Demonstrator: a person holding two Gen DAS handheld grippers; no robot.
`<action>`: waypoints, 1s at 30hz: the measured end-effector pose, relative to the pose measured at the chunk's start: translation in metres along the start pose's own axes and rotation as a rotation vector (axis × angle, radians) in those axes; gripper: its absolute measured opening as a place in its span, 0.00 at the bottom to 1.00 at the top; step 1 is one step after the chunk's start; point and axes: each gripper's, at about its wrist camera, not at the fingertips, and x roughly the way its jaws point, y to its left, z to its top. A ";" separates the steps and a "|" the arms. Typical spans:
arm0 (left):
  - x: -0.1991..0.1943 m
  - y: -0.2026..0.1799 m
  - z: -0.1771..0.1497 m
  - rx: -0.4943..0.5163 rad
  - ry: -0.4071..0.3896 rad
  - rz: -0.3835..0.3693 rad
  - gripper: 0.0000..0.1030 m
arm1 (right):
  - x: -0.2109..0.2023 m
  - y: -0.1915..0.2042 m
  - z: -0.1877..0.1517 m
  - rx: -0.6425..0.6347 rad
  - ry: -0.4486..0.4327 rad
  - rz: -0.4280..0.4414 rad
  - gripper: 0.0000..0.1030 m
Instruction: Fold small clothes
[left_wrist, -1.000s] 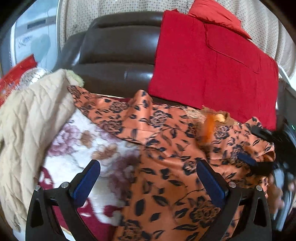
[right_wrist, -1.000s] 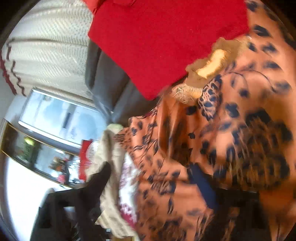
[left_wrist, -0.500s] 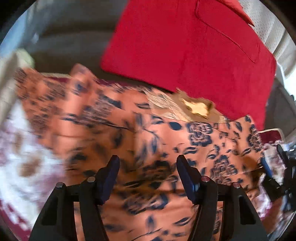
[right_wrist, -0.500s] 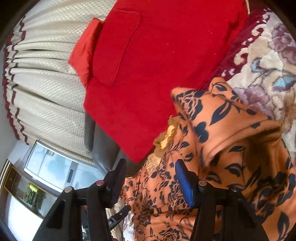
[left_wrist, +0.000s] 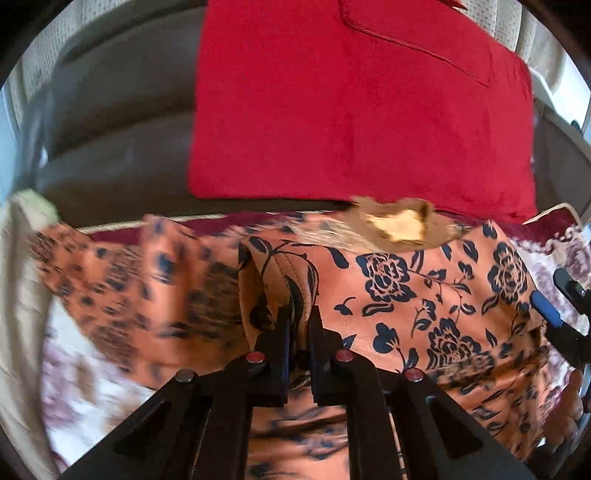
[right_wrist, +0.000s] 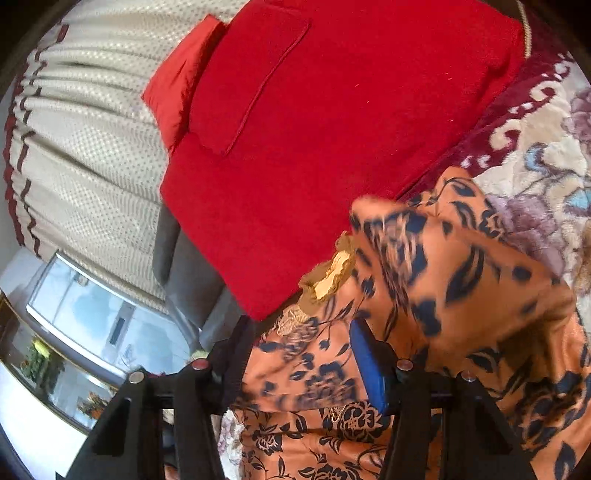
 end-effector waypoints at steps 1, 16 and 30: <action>0.000 0.006 0.001 0.010 0.018 0.004 0.27 | 0.001 0.001 -0.003 -0.010 0.009 -0.003 0.56; -0.019 0.239 -0.041 -0.601 0.018 0.169 0.69 | 0.041 0.023 -0.036 -0.118 0.181 -0.063 0.58; 0.073 0.325 -0.017 -0.885 -0.031 0.191 0.69 | 0.061 0.020 -0.037 -0.162 0.227 -0.088 0.58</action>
